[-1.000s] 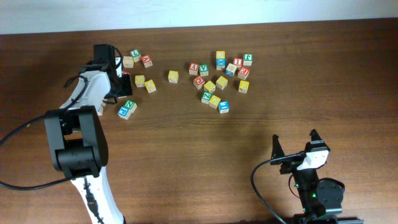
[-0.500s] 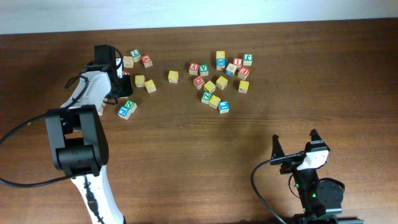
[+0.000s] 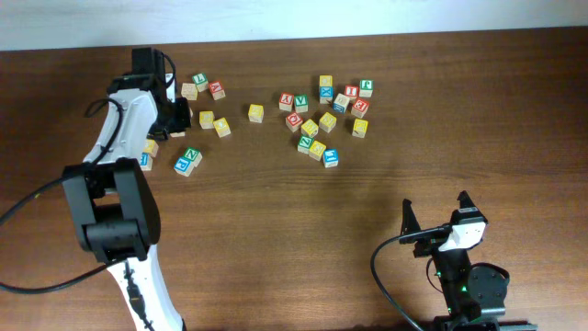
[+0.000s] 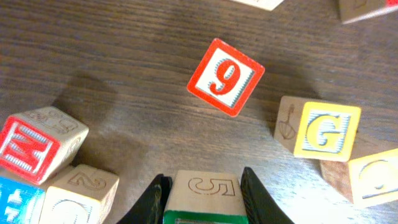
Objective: Spell out RSS
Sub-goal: 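Carry the green R block forward and set it on open table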
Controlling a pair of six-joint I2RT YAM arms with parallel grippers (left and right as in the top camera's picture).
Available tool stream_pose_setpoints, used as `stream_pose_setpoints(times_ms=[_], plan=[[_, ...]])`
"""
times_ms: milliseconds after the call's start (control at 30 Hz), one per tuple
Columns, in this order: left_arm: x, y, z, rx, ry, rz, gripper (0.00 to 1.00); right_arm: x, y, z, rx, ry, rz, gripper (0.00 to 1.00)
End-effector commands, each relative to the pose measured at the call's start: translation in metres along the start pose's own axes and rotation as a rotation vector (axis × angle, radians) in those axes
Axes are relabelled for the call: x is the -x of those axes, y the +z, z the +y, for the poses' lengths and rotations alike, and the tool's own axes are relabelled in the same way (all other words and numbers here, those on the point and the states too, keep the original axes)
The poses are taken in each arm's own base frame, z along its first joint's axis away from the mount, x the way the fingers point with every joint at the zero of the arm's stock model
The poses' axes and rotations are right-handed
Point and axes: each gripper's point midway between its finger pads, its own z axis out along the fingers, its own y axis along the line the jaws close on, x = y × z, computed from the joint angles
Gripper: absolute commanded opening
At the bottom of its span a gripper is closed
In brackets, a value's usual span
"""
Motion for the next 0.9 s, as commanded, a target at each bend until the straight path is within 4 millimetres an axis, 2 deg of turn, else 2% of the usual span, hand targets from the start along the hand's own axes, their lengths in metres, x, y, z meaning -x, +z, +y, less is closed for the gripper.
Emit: stream_pose_setpoints(times_ms=[0, 67, 167, 233, 333, 500, 600, 767, 867], plan=[[0.031, -0.077, -0.014, -0.112, -0.049, -0.155, 0.21, -0.002, 0.000, -0.003, -0.012, 0.000, 0.001, 0.98], [0.031, -0.109, -0.026, -0.186, -0.041, -0.188, 0.21, -0.002, 0.000, -0.003, -0.012, 0.000, 0.001, 0.98], [0.022, -0.151, -0.040, -0.274, -0.026, -0.208, 0.19, -0.002, 0.000, -0.003, -0.012, 0.000, 0.001, 0.98], [0.010, -0.170, -0.050, -0.324, -0.026, -0.191, 0.18, -0.002, 0.000, -0.003, -0.012, 0.000, 0.001, 0.99], [-0.020, -0.182, -0.069, -0.356, -0.022, -0.098, 0.19, -0.002, 0.000, -0.003, -0.012, 0.000, 0.001, 0.98], [-0.066, -0.177, -0.103, -0.361, 0.054, 0.065, 0.20, -0.002, 0.000, -0.003, -0.012, 0.000, 0.001, 0.98], [-0.095, -0.165, -0.127, -0.355, 0.116, 0.144, 0.16, -0.002, 0.000, -0.003, -0.012, 0.000, 0.001, 0.98], [-0.142, -0.125, -0.138, -0.284, 0.116, 0.265, 0.14, -0.002, 0.000, -0.003, -0.012, 0.000, 0.001, 0.98], [-0.170, -0.092, -0.146, -0.274, 0.106, 0.304, 0.14, -0.002, 0.000, -0.003, -0.012, 0.000, 0.001, 0.98]])
